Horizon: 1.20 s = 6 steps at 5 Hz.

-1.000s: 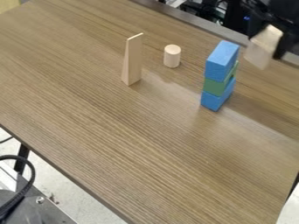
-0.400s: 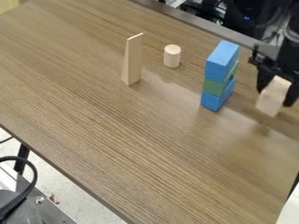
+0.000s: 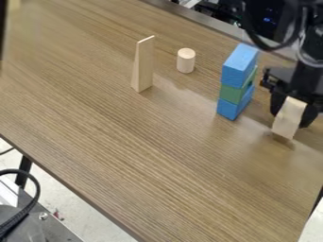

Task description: Put the rectangular block next to the tower made of blocks

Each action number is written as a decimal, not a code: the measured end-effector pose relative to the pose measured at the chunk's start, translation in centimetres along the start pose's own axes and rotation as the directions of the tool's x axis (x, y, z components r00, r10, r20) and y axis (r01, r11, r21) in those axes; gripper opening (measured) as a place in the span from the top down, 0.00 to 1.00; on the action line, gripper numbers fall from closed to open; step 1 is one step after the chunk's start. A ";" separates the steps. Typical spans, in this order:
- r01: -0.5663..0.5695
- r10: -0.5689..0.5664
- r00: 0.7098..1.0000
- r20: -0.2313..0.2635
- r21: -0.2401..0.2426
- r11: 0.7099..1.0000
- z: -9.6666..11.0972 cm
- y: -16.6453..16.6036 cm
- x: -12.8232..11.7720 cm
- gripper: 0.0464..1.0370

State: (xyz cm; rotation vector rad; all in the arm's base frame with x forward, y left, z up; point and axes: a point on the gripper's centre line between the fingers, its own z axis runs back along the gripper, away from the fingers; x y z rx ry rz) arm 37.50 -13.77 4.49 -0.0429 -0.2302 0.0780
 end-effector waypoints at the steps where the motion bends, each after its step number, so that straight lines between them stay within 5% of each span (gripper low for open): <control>1: -0.024 0.024 1.000 0.001 0.020 1.000 -0.7 0.3 0.0 0.47; 2: -0.020 0.020 1.000 -0.006 0.014 1.000 -0.9 0.1 0.0 0.42; 3: -0.007 0.008 1.000 -0.026 0.038 0.999 -1.4 0.5 -0.4 0.11; 4: -0.006 0.007 1.000 -0.022 0.044 0.999 -1.6 0.7 -0.6 0.03; 6: 0.018 -0.021 0.994 0.109 0.030 0.999 3.3 1.3 0.1 0.04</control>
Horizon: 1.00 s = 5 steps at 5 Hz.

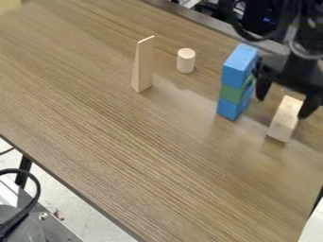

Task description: Put the rectangular block next to the tower made of blocks

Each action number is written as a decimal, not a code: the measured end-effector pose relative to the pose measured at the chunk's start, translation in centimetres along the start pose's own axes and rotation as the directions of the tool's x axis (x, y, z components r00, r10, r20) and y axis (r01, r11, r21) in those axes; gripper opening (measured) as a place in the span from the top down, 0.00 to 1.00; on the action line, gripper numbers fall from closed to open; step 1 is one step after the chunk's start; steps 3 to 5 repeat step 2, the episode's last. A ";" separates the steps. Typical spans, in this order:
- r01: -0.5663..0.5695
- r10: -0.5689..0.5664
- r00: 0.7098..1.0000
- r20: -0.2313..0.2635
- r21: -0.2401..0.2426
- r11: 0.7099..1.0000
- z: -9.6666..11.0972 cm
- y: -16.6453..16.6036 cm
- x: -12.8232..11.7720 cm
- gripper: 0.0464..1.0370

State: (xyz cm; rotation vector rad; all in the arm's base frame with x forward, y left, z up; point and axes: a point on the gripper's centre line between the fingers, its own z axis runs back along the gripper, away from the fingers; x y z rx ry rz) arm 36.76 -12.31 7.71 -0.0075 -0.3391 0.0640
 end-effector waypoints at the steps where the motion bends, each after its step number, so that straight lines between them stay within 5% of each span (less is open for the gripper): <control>1: -0.013 0.015 0.995 0.094 -0.017 1.000 3.9 0.3 0.4 0.04; 2: -0.008 0.011 0.984 0.178 -0.018 1.000 8.2 1.0 -0.1 0.04; 5: -0.008 0.011 0.984 0.178 -0.018 1.000 8.2 1.0 -0.1 0.04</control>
